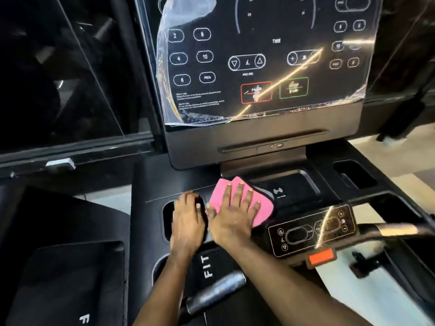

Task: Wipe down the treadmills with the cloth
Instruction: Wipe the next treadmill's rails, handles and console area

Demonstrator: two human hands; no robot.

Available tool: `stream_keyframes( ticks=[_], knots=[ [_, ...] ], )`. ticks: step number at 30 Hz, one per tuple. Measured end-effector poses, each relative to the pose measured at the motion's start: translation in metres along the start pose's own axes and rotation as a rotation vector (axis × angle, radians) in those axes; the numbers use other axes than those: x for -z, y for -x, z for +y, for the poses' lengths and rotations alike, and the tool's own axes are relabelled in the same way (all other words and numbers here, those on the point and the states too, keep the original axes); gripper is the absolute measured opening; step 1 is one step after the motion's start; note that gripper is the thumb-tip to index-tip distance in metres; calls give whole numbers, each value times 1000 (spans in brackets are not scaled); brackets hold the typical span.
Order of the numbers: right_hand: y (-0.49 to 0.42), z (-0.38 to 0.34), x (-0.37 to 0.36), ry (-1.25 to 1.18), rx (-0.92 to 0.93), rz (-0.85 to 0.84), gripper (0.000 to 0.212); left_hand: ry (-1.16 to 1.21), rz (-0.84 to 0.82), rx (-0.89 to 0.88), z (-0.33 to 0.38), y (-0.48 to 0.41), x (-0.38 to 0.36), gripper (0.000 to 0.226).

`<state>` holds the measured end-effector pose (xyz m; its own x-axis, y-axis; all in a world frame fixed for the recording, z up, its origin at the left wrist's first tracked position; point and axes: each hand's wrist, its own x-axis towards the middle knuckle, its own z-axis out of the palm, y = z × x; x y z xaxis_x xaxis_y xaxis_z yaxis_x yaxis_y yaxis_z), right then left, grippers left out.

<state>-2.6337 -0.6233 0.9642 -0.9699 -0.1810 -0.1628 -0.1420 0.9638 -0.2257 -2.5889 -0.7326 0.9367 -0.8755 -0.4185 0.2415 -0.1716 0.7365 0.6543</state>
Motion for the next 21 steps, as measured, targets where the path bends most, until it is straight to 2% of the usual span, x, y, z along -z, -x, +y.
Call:
stream_keyframes(
  ticks=[2, 4, 7, 10, 12, 13, 15, 17, 18, 21],
  knots=[
    [-28, 4, 5, 31, 11, 20, 83, -136, -24, -16, -2, 0, -3, 40],
    [-61, 6, 12, 29, -40, 39, 83, -166, -28, -31, -3, 1, -3, 48],
    [-79, -2, 11, -28, -135, 72, 84, -161, -53, 0, -6, -4, -9, 44],
    [-63, -5, 4, 26, -23, 86, 83, -194, -41, -2, -3, -4, -13, 48],
    [-63, 2, 8, 44, 24, 14, 80, -208, -41, -14, -3, -4, -11, 50],
    [-69, 6, 12, 38, -5, -18, 80, -215, -41, -18, -3, -4, -12, 50],
    [-86, 13, 27, -46, -195, -60, 82, -222, -47, -15, -4, -3, -11, 53],
    [-105, 20, 45, -154, -383, -44, 83, -216, -63, -11, -1, -1, -9, 54],
    [-109, 20, 50, -180, -421, -36, 83, -217, -63, -8, 0, 0, -8, 56],
    [-98, 12, 37, -135, -313, -7, 83, -224, -72, 12, 4, -1, -7, 59]
  ],
)
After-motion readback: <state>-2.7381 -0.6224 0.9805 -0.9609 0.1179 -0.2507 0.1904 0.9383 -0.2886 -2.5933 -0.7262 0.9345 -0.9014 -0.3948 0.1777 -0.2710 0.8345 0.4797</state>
